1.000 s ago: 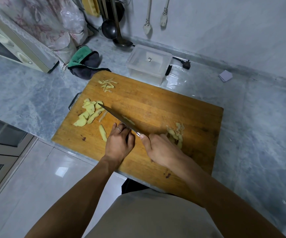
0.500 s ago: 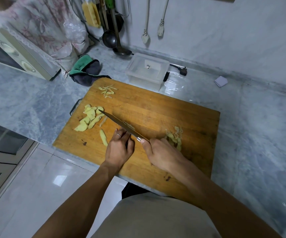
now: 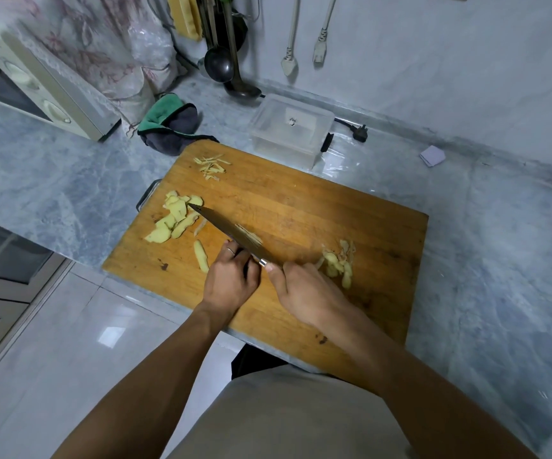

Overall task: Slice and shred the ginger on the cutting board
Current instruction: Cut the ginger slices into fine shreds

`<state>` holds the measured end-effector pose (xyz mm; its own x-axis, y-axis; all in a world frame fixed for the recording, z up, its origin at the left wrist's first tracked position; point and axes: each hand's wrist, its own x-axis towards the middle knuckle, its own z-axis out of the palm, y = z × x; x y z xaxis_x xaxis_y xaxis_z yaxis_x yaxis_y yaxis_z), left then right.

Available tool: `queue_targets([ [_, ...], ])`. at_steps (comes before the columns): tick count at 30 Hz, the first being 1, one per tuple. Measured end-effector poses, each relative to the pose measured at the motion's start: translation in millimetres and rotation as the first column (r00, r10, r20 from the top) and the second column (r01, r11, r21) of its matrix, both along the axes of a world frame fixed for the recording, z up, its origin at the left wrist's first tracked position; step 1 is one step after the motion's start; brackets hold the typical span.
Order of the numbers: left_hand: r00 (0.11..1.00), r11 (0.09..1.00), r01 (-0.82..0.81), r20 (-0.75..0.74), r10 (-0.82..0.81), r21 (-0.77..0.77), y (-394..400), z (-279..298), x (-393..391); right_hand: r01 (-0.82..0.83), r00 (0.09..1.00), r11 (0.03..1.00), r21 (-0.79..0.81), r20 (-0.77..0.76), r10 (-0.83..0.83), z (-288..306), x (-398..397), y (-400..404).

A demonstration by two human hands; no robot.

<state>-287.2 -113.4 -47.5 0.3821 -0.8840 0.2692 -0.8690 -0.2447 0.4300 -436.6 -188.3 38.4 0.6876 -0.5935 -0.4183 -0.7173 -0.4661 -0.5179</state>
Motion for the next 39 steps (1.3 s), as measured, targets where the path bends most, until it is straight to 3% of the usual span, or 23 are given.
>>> queue_targets([
  [10, 0.993, 0.999, -0.008, -0.115, 0.014, 0.049, 0.2, -2.5, 2.9, 0.01, 1.0, 1.0, 0.003, 0.03, -0.01, 3.9, -6.4, -2.5],
  [39, 0.993, 0.998, -0.044, -0.109, 0.049, 0.047, 1.3, -9.5, 4.1, 0.022, 1.0, 1.0, 0.018, 0.008, -0.022, 3.7, -4.3, -0.5],
])
